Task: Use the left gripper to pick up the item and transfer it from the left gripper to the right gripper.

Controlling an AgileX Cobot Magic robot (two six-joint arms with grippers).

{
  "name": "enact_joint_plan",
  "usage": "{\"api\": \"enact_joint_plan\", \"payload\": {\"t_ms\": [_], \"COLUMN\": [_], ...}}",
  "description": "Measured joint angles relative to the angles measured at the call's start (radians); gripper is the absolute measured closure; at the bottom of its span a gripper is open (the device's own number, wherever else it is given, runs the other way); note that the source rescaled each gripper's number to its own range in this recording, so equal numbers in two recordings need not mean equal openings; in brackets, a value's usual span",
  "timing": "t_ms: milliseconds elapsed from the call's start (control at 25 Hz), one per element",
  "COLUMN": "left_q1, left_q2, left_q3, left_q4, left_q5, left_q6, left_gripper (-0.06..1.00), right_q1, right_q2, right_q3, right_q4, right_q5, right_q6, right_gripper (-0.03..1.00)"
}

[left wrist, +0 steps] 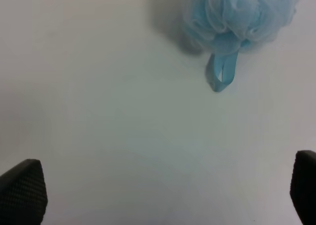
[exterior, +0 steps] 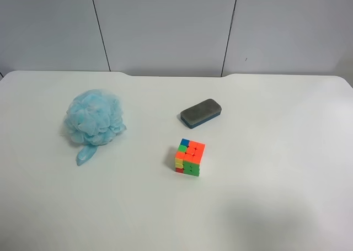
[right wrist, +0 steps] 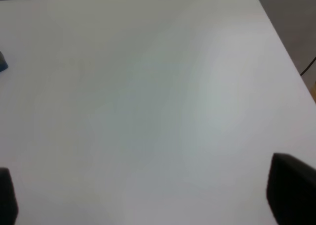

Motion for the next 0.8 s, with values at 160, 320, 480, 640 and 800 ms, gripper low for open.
{"api": "enact_joint_plan", "payload": {"t_ms": [160, 320, 480, 640, 800], "left_q1": [-0.054, -0.094, -0.133, -0.172, -0.209], "left_q2": [0.157, 0.292, 0.410, 0.509, 0.602], "left_q3": [-0.058, -0.098, -0.118, -0.142, -0.182], "left_q4": [0.023, 0.028, 0.034, 0.041, 0.041], "left_q5": [-0.018, -0.056, -0.114, -0.160, -0.186], "left_q6": [-0.020, -0.040, -0.076, -0.110, -0.127], "left_gripper": [-0.06, -0.06, -0.06, -0.06, -0.06], "right_q1": [0.000, 0.000, 0.000, 0.000, 0.000], "right_q2": [0.000, 0.000, 0.000, 0.000, 0.000], "right_q3": [0.000, 0.000, 0.000, 0.000, 0.000], "right_q4": [0.000, 0.000, 0.000, 0.000, 0.000], "right_q5": [0.000, 0.000, 0.000, 0.000, 0.000], "right_q6": [0.000, 0.000, 0.000, 0.000, 0.000], "right_gripper": [-0.03, -0.03, -0.03, -0.03, -0.03]}}
